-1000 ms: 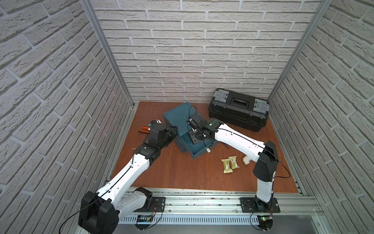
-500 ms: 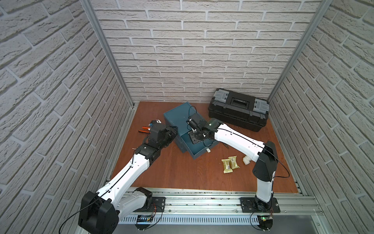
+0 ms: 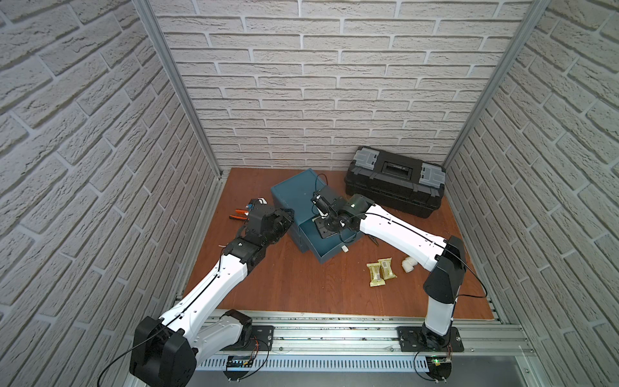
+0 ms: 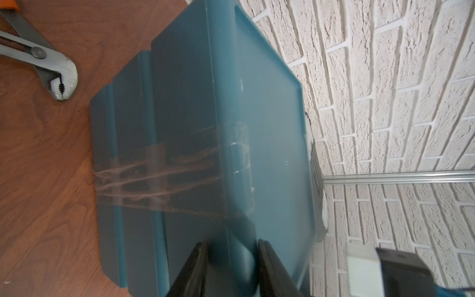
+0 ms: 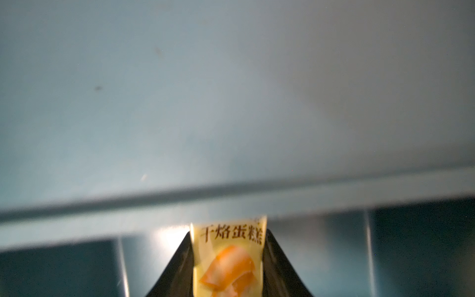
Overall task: Take the cookies out of the drawer
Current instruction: Pick up the cookie from the drawer, then place the cookie at the center of the board.
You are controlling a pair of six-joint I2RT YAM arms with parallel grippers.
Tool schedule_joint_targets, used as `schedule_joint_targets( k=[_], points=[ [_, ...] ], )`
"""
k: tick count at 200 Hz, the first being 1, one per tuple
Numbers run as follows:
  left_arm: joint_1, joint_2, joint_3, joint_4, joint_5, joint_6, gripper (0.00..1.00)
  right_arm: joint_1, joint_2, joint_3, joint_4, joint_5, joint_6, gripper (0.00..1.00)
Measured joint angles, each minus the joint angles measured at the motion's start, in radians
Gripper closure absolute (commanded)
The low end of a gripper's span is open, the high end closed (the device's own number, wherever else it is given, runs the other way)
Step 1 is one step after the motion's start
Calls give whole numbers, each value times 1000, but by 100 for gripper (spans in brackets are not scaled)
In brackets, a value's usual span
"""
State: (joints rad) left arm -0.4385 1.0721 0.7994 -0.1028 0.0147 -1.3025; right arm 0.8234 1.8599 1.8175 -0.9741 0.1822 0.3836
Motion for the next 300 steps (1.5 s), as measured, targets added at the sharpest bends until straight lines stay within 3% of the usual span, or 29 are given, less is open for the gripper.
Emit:
schedule_joint_targets(
  k=[90,140,180,253,300],
  points=[
    [0,-2,0,-4,-3,0,64,14,-247,-59,-76,45,19,64],
    [0,-2,0,-4,-2,0,65,16,-505,-275,-128,129,91,65],
    [0,-2,0,-4,-2,0,65,22,-652,-547,-154,133,188,65],
    [0,-3,0,-4,-3,0,65,153,-656,-961,107,106,411,66],
    [0,-4,0,-5,-3,-1,66,154,-581,-1045,281,115,462,67]
  ],
)
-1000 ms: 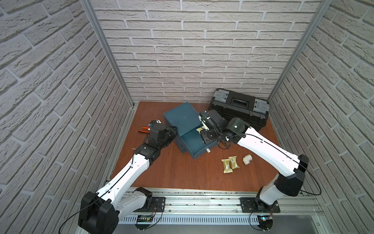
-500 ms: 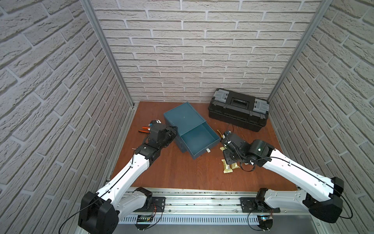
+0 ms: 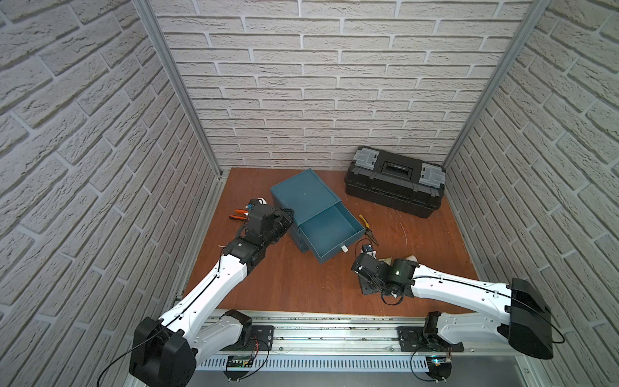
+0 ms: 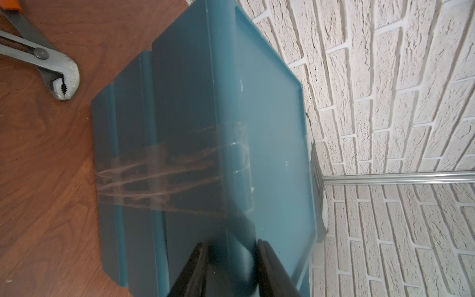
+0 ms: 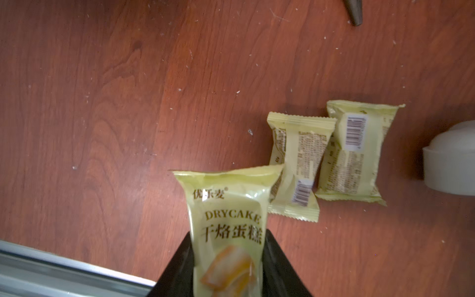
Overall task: Take the cookies out of the drawer
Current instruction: Place the cookie at the center of the board.
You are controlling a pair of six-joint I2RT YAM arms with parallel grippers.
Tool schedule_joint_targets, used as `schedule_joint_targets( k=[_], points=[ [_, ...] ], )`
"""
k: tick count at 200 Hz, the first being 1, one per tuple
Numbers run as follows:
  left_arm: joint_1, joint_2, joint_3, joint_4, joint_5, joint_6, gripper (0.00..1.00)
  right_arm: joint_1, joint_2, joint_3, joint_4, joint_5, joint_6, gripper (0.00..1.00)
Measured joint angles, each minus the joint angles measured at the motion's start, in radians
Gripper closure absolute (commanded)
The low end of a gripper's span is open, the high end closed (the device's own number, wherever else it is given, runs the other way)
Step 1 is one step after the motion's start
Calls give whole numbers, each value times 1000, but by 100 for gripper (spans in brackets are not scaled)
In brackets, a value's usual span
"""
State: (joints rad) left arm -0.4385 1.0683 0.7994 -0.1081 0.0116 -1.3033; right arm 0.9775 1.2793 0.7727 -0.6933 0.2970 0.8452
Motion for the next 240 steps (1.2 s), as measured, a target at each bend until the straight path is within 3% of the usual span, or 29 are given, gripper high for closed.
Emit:
schedule_joint_targets(
  k=[89,132,153,190,240],
  points=[
    [0,-2,0,0,0,0,67,0,178,-67,228,30,20,63],
    [0,-3,0,0,-1,0,67,-9,219,-67,270,33,13,39],
    [0,-5,0,-3,-3,0,67,-10,212,-68,270,40,11,33],
    [0,-6,0,-5,-3,0,67,-11,93,-80,238,46,-21,31],
    [0,-6,0,-5,-3,0,67,5,-198,-101,212,29,-244,30]
  ],
)
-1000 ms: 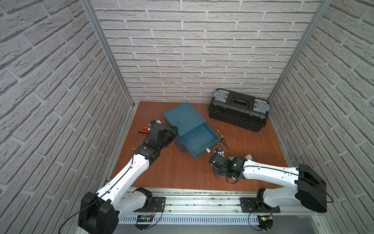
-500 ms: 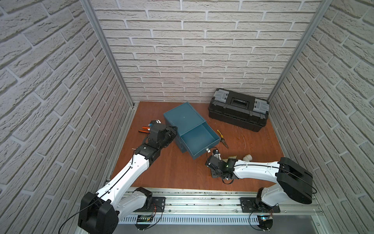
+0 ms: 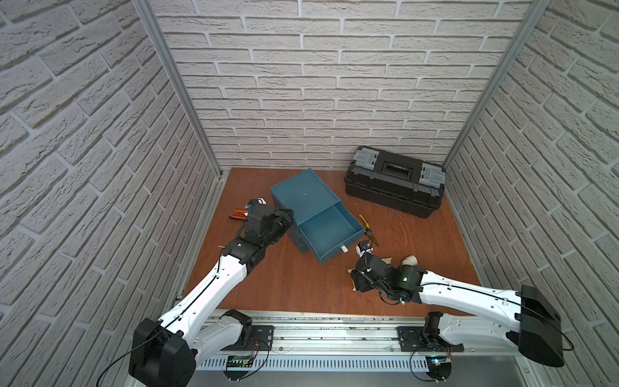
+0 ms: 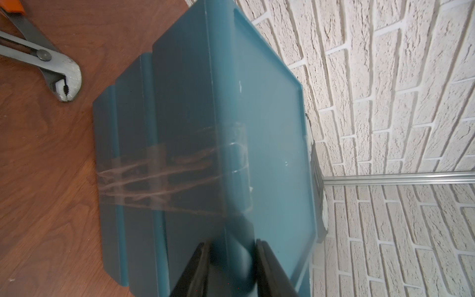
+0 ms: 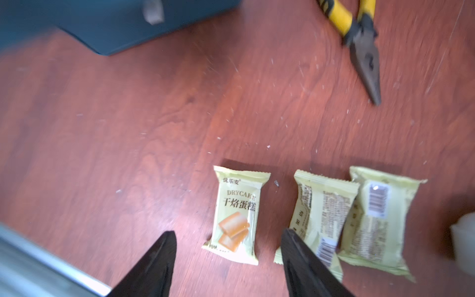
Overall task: Take the cookies out of the drawer
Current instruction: Place the cookie at the center of the board, then close the drawer in the storage box.
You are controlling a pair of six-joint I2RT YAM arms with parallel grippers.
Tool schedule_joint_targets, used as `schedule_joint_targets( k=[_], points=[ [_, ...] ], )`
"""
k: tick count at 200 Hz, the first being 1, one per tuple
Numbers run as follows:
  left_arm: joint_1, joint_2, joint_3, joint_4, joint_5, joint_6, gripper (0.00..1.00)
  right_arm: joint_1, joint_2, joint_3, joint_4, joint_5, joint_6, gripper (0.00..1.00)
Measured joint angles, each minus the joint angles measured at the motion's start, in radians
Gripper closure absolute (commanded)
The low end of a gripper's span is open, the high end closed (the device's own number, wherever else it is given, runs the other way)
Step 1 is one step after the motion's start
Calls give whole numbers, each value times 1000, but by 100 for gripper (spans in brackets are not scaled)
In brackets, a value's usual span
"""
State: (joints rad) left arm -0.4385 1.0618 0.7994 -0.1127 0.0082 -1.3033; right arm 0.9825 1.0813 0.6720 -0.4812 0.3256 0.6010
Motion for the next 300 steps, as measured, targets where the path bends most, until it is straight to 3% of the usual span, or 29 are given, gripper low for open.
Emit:
schedule_joint_targets(
  k=[38,83,178,300],
  points=[
    [0,0,0,0,0,0,68,0,-126,-6,63,-21,-182,30],
    [0,0,0,0,0,0,68,0,-32,71,111,-61,-275,31],
    [0,2,0,4,1,0,68,-72,120,190,233,-77,-341,40],
    [0,3,0,8,4,0,69,-128,396,388,360,-95,-359,44]
  ],
)
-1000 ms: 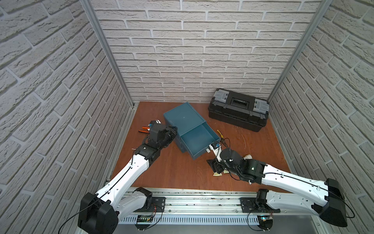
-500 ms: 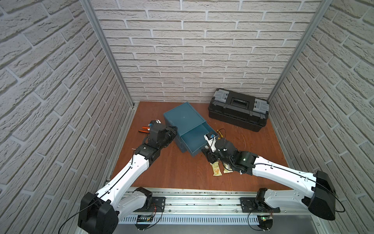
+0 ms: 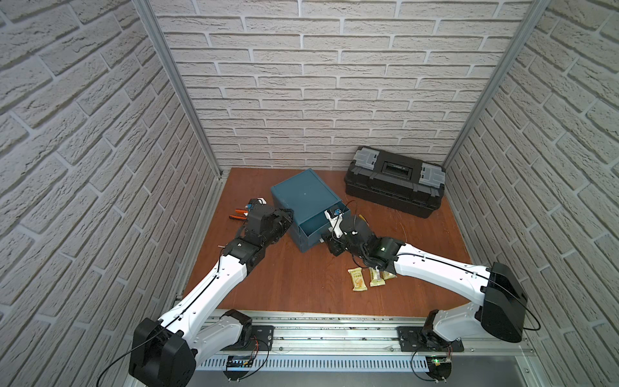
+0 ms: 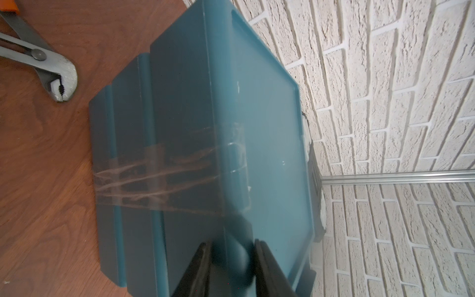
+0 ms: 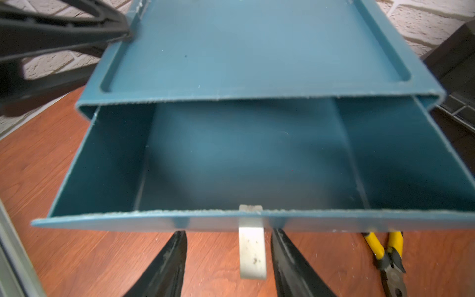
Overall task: Take the cookies out of the drawer
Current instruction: Close the drawer in the storage box.
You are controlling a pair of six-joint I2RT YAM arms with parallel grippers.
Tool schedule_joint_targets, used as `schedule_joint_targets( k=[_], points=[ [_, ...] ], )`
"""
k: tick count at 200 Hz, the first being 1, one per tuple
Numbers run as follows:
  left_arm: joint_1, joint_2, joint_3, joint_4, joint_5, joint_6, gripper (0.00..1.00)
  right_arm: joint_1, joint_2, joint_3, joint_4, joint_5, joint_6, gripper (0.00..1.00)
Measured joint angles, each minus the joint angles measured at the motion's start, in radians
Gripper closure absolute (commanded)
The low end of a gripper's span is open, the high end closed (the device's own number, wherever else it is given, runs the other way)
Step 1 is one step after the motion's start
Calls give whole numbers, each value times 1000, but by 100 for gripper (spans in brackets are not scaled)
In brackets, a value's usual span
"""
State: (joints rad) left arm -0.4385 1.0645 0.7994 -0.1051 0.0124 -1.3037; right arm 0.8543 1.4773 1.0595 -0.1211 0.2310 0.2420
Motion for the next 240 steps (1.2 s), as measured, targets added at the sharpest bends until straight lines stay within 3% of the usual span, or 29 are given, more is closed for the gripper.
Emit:
schedule_joint_targets(
  k=[111,169,240],
  points=[
    [0,5,0,6,3,0,69,-28,150,119,77,-30,9,43],
    [0,5,1,6,3,0,69,-30,149,120,78,-47,23,32],
    [0,2,1,2,3,-2,69,-33,-77,-158,164,-79,35,29]
  ],
)
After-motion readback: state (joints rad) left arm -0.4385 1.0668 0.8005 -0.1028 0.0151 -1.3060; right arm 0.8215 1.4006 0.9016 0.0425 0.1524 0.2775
